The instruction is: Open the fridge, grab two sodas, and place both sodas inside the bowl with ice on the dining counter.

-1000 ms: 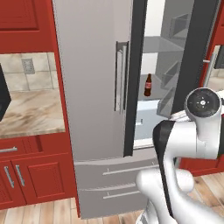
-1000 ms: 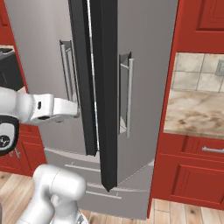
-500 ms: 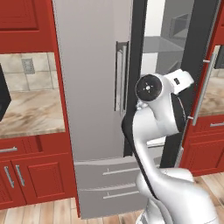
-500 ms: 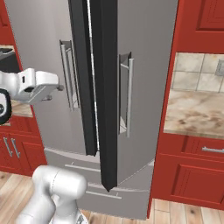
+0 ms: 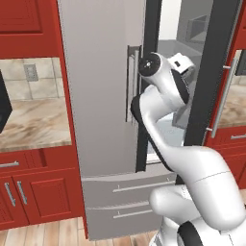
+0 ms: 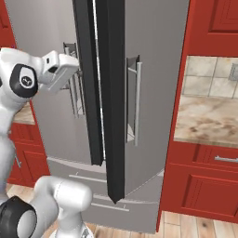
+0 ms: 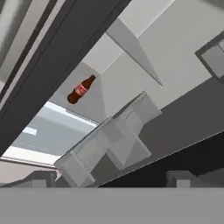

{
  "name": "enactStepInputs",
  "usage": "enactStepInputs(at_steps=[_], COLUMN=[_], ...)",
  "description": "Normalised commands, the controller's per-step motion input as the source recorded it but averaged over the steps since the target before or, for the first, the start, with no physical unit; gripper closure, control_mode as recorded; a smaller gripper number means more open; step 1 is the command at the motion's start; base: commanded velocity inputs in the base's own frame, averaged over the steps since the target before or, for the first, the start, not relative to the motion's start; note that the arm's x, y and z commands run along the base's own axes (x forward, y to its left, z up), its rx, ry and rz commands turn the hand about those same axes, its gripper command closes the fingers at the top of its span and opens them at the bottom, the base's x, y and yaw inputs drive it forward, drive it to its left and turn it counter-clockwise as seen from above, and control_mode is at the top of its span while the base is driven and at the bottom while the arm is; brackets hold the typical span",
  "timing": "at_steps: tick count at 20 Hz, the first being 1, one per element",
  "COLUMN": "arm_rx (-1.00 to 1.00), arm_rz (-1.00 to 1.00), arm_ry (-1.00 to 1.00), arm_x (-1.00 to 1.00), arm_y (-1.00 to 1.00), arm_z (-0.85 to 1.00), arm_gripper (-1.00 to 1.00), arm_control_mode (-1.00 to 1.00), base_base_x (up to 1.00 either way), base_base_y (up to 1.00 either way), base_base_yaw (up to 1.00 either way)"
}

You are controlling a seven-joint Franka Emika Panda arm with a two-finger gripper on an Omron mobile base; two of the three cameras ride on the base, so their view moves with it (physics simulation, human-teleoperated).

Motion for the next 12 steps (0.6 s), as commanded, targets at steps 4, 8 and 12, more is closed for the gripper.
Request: enactStepInputs(at_steps=[4, 8, 12], arm_rx=[-0.03, -0.02, 0.00], arm_rz=[0.00, 0.00, 0.00], arm_ry=[0.08, 0.07, 0.05], arm_x=[0.61, 0.37, 0.22], arm_y=[-0.53, -0.69, -0.84], arm_z=[0.05, 0.00, 0.00], arm_gripper=[-1.00, -1.00, -1.00], arm_control_mode=[-1.00, -1.00, -1.00], base_base_x=[0.00, 0.00, 0.00], base_base_y=[0.00, 0.00, 0.00], base_base_yaw=[0.00, 0.00, 0.00])
